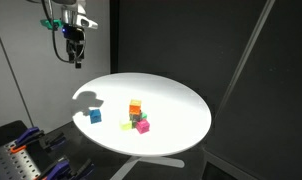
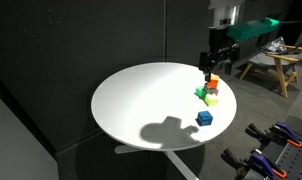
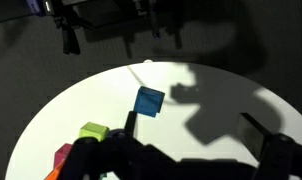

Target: Put the blue block on the orange block

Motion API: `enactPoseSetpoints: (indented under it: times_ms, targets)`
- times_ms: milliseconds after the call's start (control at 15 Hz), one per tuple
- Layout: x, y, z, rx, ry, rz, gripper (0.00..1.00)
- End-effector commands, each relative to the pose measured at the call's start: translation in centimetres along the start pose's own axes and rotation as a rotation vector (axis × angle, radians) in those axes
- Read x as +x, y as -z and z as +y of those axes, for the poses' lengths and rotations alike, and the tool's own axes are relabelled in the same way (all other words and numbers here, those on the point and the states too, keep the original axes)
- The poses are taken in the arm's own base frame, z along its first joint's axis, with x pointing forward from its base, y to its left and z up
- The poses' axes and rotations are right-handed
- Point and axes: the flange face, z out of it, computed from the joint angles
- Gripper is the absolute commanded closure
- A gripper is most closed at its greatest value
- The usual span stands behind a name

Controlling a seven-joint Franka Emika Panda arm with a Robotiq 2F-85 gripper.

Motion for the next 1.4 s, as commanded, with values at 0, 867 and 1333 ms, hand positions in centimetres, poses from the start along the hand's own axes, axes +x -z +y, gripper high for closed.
enactPoseSetpoints:
  times_ms: [0, 867, 1333]
  targets:
    - [-0.9, -0.9, 0.0, -0.052, -0.081, 0.075, 0.0]
    - [0.7, -6.6, 2.6, -0.012, -0.178, 0.201, 0.0]
    - [3.4, -10.7, 4.9, 0.03, -0.181, 0.185, 0.0]
